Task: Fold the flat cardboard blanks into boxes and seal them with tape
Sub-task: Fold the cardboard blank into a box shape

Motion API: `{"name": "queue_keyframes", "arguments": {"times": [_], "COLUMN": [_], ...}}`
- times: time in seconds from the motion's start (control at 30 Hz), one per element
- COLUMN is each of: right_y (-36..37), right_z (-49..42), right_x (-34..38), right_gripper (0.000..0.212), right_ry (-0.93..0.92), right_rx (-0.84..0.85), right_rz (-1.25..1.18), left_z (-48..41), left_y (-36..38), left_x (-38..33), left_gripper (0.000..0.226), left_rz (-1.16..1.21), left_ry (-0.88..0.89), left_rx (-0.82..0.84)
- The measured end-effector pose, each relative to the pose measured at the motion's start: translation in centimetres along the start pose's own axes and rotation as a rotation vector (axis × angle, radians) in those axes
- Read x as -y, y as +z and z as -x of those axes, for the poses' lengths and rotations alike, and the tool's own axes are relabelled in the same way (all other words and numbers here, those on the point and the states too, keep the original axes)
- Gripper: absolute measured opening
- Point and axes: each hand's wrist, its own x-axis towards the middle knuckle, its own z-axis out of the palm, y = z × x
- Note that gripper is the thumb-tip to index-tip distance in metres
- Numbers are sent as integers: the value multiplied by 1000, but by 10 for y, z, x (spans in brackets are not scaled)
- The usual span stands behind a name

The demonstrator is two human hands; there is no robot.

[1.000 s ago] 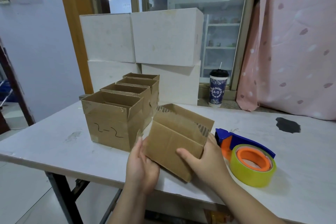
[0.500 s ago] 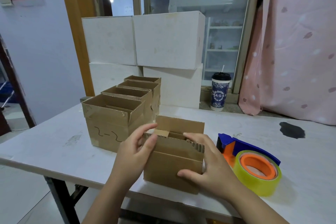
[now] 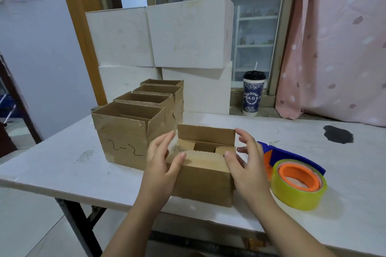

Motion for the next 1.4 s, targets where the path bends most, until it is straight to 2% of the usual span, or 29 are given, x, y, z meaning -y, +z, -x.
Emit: {"name": "queue_keyframes", "arguments": {"times": [0.07, 0.13, 0.2, 0.23, 0.27, 0.33, 0.4, 0.47, 0.53, 0.6, 0.67, 0.73, 0.87, 0.97, 1.07, 1.17, 1.23, 1.4], "right_y": [-1, -1, 0, 1, 1, -8, -29, -59, -93, -118, -133, -138, -136, -139, -149, -153, -153, -147], "right_z": [-1, -2, -3, -5, -7, -15, -31, -55, -79, -91, -92, -87, -81, -78, -76, -73, -71, -63], "right_x": [-1, -1, 2, 3, 4, 7, 12, 10, 7, 2, -2, -9, -20, -25, -30, -35, -39, -36], "right_gripper": [55, 57, 48, 38, 27, 15, 11, 8, 24, 45, 59, 61, 43, 28, 10, 5, 10, 10], "right_ry": [28, 28, -21, -62, -95, -89, 4, 61, 89, 148, 272, 341, 300, 364, 480, 656, 756, 979], "right_rx": [62, 62, 47, 50, 64, 155, 261, 230, 254, 444, 663, 754, 685, 642, 555, 432, 354, 222], "right_rz": [10, 5, 86, 161, 226, 257, 173, 252, 591, 917, 1115, 1215, 1270, 1195, 958, 609, 301, -304], "left_z": [1, -2, -5, -4, -2, 4, 9, 9, 8, 7, 8, 9, 9, 10, 10, 10, 10, 11], "left_y": [-2, -4, 3, 9, 17, 30, 39, 39, 40, 42, 42, 42, 43, 42, 43, 43, 43, 44], "left_x": [-6, -14, -20, -24, -29, -35, -31, -27, -25, -25, -26, -26, -27, -28, -29, -32, -33, -32], "left_gripper": [49, 48, 48, 45, 40, 53, 63, 71, 76, 77, 76, 74, 71, 69, 67, 60, 57, 58], "left_rz": [-115, -403, -657, -689, -676, -645, -689, -706, -721, -714, -695, -688, -699, -709, -708, -722, -726, -719], "left_ry": [40, 269, 488, 510, 475, 343, 309, 261, 267, 267, 255, 256, 258, 263, 265, 281, 287, 287], "left_rx": [17, -47, -17, 27, 75, 174, 153, 188, 170, 151, 141, 131, 130, 121, 113, 85, 70, 71]}}
